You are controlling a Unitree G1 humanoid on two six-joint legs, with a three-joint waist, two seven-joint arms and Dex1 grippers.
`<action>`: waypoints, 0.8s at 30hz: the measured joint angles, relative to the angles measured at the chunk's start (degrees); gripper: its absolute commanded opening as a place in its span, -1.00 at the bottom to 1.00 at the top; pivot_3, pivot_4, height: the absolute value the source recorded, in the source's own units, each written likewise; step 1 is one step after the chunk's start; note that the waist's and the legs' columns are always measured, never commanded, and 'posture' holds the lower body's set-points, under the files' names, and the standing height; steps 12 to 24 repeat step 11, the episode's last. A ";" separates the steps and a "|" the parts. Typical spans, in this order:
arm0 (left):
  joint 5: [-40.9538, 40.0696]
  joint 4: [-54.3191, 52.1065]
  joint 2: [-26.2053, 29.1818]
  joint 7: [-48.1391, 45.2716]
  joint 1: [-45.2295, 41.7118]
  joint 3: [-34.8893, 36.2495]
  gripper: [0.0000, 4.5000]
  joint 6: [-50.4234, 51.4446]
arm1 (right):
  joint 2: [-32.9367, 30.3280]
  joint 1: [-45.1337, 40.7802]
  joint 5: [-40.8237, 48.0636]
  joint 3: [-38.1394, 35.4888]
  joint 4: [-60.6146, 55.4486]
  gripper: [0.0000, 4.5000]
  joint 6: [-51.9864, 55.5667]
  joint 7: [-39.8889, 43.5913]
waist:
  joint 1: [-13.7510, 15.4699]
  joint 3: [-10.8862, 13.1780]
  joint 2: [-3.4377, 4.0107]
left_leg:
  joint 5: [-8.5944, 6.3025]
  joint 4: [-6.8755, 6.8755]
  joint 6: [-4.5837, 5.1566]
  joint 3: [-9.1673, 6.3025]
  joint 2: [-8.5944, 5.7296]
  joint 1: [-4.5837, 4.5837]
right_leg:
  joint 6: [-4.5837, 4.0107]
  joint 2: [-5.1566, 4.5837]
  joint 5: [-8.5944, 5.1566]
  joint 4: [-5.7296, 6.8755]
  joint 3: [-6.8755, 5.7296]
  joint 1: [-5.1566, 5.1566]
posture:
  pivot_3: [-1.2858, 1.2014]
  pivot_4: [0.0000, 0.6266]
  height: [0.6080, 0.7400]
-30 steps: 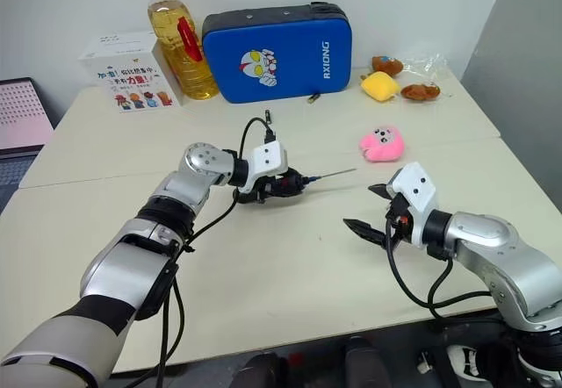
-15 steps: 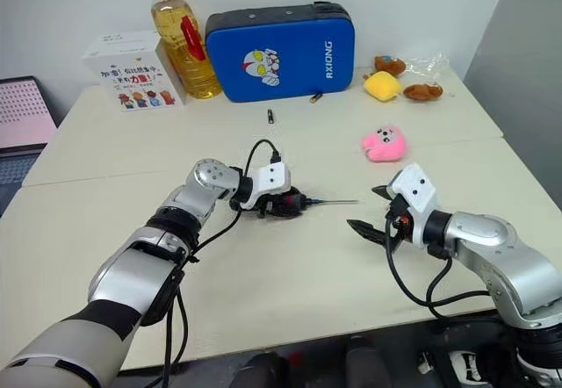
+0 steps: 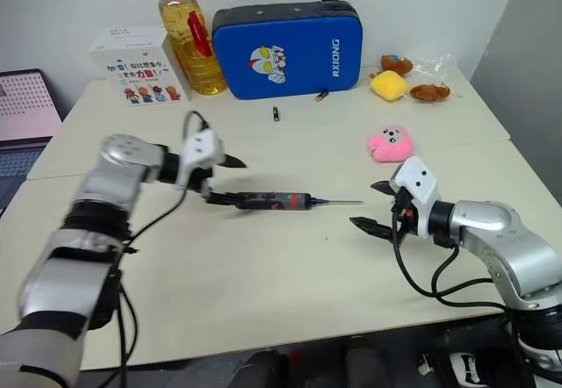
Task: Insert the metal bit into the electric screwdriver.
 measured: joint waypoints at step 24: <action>-11.35 -28.42 8.38 5.58 21.85 12.49 0.98 22.34 | -0.41 -3.58 -1.17 0.96 9.99 1.00 -2.56 8.12 | 1.57 0.09 -0.11 | 0.01 0.06 -0.02 -0.11 0.00 -0.03 | 0.01 -0.09 0.02 0.01 0.02 0.05 | 0.03 -0.52 1.00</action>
